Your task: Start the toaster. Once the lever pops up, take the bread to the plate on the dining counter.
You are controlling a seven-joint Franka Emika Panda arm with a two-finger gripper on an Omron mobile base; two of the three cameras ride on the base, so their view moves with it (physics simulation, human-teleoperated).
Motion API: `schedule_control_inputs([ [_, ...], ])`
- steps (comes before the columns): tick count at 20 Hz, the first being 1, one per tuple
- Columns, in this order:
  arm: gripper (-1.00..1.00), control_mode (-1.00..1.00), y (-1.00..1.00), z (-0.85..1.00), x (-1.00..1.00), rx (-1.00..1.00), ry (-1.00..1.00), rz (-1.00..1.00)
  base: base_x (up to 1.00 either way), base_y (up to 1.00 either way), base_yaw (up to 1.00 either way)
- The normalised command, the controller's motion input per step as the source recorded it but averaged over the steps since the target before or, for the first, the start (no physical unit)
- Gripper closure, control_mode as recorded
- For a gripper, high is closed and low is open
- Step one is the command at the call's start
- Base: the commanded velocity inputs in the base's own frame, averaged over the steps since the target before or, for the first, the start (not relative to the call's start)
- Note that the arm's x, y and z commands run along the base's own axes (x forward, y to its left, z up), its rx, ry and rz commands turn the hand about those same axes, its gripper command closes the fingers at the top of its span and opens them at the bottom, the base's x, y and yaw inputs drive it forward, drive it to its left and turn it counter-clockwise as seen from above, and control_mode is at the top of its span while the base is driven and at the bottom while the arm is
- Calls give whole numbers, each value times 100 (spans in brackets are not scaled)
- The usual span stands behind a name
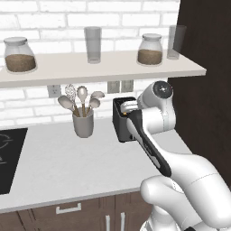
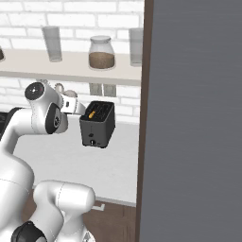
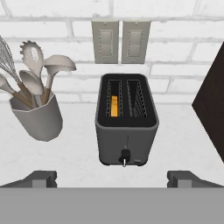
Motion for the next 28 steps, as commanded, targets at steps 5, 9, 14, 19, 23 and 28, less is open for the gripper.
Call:
schedule_control_inputs([
  [5, -100, -100, 0, 0, 0, 0, 0, 0, 0, 0, 0],
  [9, -100, -100, 0, 0, 0, 0, 0, 0, 0, 0, 0],
  [14, -100, -100, 0, 0, 0, 0, 0, 0, 0, 0, 0],
  [19, -100, -100, 0, 0, 0, 0, 0, 0, 0, 0, 0],
  [23, -100, -100, 0, 0, 0, 0, 0, 0, 0, 0, 0],
  [28, -100, -100, 0, 0, 0, 0, 0, 0, 0, 0, 0],
])
